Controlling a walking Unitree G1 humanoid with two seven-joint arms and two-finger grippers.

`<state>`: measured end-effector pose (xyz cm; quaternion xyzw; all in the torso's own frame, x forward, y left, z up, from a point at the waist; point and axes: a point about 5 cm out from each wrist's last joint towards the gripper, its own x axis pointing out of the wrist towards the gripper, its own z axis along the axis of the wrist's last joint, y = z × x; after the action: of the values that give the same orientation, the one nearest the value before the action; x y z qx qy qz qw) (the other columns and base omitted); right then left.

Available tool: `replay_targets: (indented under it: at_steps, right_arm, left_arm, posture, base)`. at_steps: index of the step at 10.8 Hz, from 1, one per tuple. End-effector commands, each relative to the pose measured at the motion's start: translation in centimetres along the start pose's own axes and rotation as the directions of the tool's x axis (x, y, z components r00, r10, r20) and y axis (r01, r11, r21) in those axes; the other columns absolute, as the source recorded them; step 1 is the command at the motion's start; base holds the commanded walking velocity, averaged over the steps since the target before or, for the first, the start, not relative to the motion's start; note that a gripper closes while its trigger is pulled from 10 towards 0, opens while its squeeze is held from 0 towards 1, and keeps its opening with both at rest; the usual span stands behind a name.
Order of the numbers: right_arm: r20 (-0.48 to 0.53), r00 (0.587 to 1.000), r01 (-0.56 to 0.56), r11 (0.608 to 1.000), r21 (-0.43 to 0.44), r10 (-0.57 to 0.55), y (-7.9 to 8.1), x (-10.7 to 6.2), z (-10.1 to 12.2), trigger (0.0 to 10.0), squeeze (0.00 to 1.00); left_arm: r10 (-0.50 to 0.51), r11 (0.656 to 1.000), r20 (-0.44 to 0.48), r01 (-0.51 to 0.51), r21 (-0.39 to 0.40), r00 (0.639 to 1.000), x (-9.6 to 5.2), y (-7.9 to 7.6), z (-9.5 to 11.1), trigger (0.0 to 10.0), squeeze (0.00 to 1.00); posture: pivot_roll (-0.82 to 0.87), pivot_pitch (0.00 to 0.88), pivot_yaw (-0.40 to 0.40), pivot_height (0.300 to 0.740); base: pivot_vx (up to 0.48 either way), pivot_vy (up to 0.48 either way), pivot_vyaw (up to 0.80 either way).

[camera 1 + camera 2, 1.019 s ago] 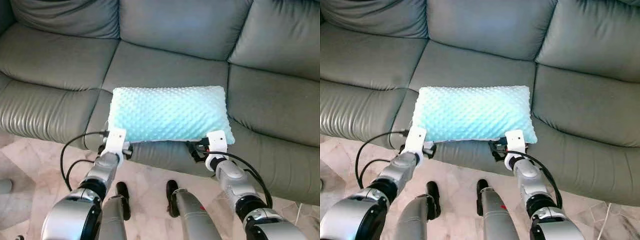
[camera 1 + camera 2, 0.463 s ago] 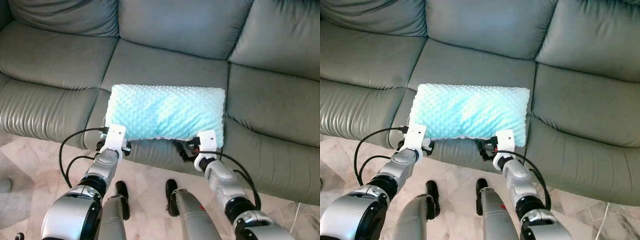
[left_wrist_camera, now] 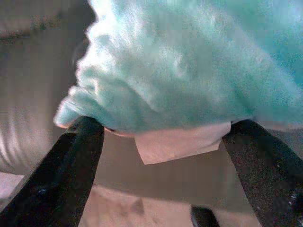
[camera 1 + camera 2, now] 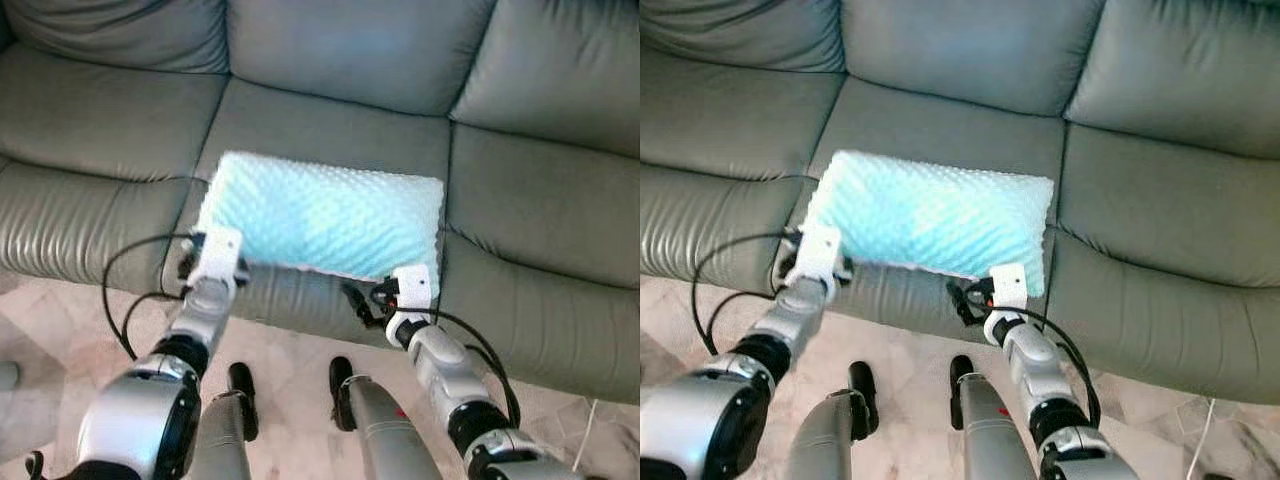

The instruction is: Move the pillow to the sofa

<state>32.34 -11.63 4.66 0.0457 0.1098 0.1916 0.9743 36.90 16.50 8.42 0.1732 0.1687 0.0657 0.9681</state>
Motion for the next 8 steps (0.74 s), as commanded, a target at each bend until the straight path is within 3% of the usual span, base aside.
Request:
replay_targets:
  at_steps: [1,8]
  right_arm:
    - [-0.047,0.999,0.006,1.0,0.022,-0.005,-0.1,-0.8,-1.5,10.0,0.0]
    - [-0.034,0.999,0.027,1.0,0.008,-0.027,0.5,-1.6,-2.4,10.0,0.0]
  left_arm:
    - [0.031,1.0,-0.021,-0.031,0.005,0.999,-0.2,0.3,-1.0,10.0,0.0]
    - [0.127,0.992,0.073,-0.127,-0.005,0.989,0.2,1.0,1.6,10.0,0.0]
  posture:
    - [-0.2,0.475,-0.047,0.74]
    - [-0.2,0.478,-0.046,0.74]
  base:
    - [0.0,0.0,0.0]
    - [0.0,0.0,0.0]
